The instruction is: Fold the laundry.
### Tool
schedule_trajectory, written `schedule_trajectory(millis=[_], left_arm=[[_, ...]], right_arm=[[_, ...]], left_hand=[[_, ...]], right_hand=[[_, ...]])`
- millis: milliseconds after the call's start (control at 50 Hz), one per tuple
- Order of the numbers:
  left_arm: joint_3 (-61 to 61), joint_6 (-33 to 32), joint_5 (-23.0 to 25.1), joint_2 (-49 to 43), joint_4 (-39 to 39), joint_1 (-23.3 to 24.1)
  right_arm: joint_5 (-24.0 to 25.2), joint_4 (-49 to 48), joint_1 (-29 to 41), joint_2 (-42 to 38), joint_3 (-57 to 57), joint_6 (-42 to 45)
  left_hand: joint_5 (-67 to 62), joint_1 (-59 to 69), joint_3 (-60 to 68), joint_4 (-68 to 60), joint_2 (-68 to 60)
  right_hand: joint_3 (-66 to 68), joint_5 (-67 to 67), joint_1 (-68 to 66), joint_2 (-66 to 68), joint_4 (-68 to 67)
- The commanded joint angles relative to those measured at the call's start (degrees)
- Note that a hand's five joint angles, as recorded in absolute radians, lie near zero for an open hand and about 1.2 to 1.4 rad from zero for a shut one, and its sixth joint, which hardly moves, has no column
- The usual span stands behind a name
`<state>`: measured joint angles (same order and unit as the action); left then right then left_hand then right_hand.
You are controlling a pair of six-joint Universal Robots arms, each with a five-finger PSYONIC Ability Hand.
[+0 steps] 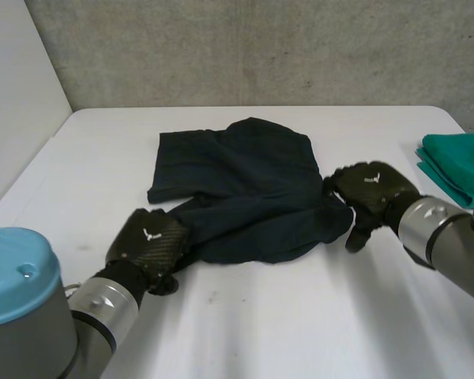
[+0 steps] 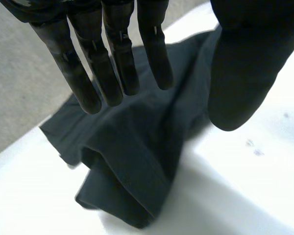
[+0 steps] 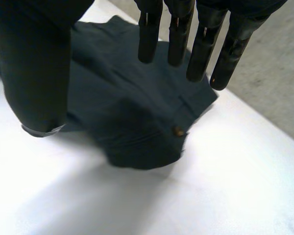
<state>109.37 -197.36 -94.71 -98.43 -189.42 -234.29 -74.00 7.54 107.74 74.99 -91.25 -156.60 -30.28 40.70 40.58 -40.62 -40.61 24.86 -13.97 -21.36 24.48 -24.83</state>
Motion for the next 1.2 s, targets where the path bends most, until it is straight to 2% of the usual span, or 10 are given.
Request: schedule_trajectory(millis=[20,260,420,580,640,820,940,1040,1120,1200], left_arm=[[-2.14,-0.57,-0.21,-6.33,-0.34,-2.13],[-7.15,-2.06,-0.30,-15.03,-5.43,-6.09],[-9.96,-6.89,-0.21,-19.07,-6.58,-6.88],[-12.86,-7.34,-0.21,-21.80,-7.37,-6.97],[-13.83,-7.34,-0.21,-22.68,-7.46,-6.97],[-16.64,-7.34,-0.21,-25.40,-7.46,-6.97],[-17.17,-7.25,-0.12,-25.06,-7.72,-7.15],[-17.43,-7.16,0.05,-21.73,-7.02,-7.58],[-16.82,-7.07,-0.12,-15.85,-5.45,-8.03],[-16.64,-6.72,-0.12,-7.86,-0.36,-8.11]], right_arm=[[1.58,0.29,-0.86,0.15,-5.16,-0.11],[0.61,-10.78,-0.51,-7.23,-4.38,-6.26],[0.00,-11.14,-0.16,-15.13,2.65,-8.55],[-0.44,-10.79,1.16,-21.29,9.51,-9.34],[-0.97,-10.79,1.42,-22.96,11.62,-10.65],[-1.32,-10.70,3.09,-25.95,16.10,-12.06],[-3.60,-10.79,3.88,-27.09,18.83,-12.06],[-4.57,-9.91,3.79,-26.74,21.64,-11.45],[-3.78,-4.48,3.53,-23.59,24.10,-9.61],[-3.52,4.57,3.18,-17.17,27.53,-2.07]], left_hand=[[-1.56,1.14,1.26,-1.22,-1.23],[3.83,-4.25,-4.12,4.17,4.15],[6.35,-6.77,-6.64,6.69,6.68],[5.35,-5.76,-5.64,5.69,5.67],[4.17,-4.59,-4.46,4.51,4.50],[-14.15,13.73,13.86,-13.81,-13.82],[-39.69,39.27,39.40,-39.35,-39.36],[-39.72,39.30,39.42,-39.38,-39.39],[-39.72,39.30,39.42,-39.38,-39.39],[-39.72,39.30,39.42,-39.38,-39.39]], right_hand=[[8.61,-9.50,-12.11,8.99,-8.64],[-1.14,0.25,-2.35,-0.77,1.12],[-0.81,-0.08,-2.68,-0.43,0.79],[2.38,-3.27,-5.88,2.76,-2.41],[5.24,-6.13,-8.73,5.62,-5.26],[18.68,-19.57,-22.18,19.06,-18.71],[55.10,-55.99,-58.59,55.48,-55.12],[55.14,-56.03,-58.64,55.52,-55.17],[55.14,-56.03,-58.64,55.52,-55.17],[55.14,-56.03,-58.64,55.52,-55.17]])
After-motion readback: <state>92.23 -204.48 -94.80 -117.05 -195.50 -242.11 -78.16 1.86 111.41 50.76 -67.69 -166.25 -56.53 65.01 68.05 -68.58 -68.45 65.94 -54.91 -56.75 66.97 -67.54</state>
